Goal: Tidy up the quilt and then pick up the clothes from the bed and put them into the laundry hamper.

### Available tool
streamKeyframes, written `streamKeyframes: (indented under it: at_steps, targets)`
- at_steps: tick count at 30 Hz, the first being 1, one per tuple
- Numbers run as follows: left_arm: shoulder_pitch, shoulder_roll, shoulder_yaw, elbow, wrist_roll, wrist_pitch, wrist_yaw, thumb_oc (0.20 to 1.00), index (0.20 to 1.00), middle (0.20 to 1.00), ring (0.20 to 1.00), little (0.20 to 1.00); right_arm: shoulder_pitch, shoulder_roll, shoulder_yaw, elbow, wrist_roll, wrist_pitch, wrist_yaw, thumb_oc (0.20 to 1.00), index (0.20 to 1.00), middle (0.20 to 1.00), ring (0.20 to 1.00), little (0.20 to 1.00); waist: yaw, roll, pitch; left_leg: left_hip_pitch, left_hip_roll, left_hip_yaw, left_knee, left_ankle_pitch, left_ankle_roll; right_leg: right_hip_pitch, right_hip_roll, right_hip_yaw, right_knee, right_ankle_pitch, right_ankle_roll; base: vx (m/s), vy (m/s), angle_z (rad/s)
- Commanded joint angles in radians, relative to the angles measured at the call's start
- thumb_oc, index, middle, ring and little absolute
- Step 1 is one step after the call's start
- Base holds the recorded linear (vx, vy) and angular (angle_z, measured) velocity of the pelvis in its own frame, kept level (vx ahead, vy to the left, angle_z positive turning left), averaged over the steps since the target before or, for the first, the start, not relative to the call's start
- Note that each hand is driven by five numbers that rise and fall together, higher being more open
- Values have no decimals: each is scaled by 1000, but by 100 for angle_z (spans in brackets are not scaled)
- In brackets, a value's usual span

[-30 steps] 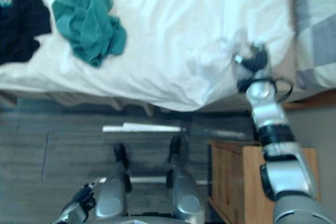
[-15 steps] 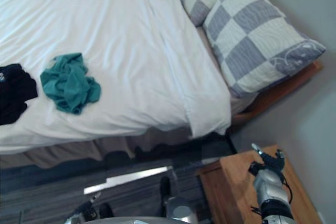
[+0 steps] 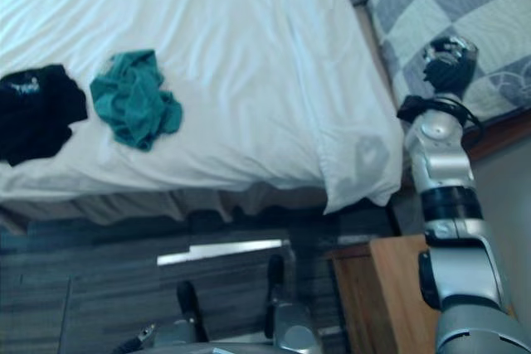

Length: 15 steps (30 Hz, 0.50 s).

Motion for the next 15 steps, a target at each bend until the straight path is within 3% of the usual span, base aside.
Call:
streamKeyframes:
  at_steps: [1,9,11,14,15]
  targets:
    - [-73,15,-34,4,-30,-35,8,1000,1000,1000,1000,1000,-98,11,3,69,-26,-12,8,200,200,200,200,200,31,-30,129,-10,32,-50,128,-121,-29,-40,-77,15,160,-211,48,-72,-26,28]
    - [-147,-23,-77,1,-55,-42,8,1000,1000,1000,1000,1000,103,210,-19,326,15,-15,83,200,200,200,200,200,24,-12,168,-198,37,-125,364,-210,-11,-191,-110,17,397,-291,33,-80,-17,23]
    - [-176,-36,-69,23,-67,-31,18,1000,1000,1000,1000,1000,256,307,-77,364,73,-34,86,200,200,200,200,200,9,-16,169,-181,34,-127,402,-249,-3,-168,-117,11,422,-307,32,5,75,-2]
    - [-177,-51,-68,33,-64,-27,30,1000,1000,1000,1000,1000,378,385,-108,361,127,-47,91,200,200,200,200,200,-5,-23,158,-141,31,-112,369,-253,6,-132,-119,10,389,-292,35,55,117,2]
    - [-160,-58,-62,41,-48,-24,40,1000,1000,1000,1000,1000,501,444,-107,359,130,-48,110,200,200,200,200,200,-19,-29,143,-62,19,-95,332,-263,14,-63,-118,2,351,-280,43,95,173,-3]
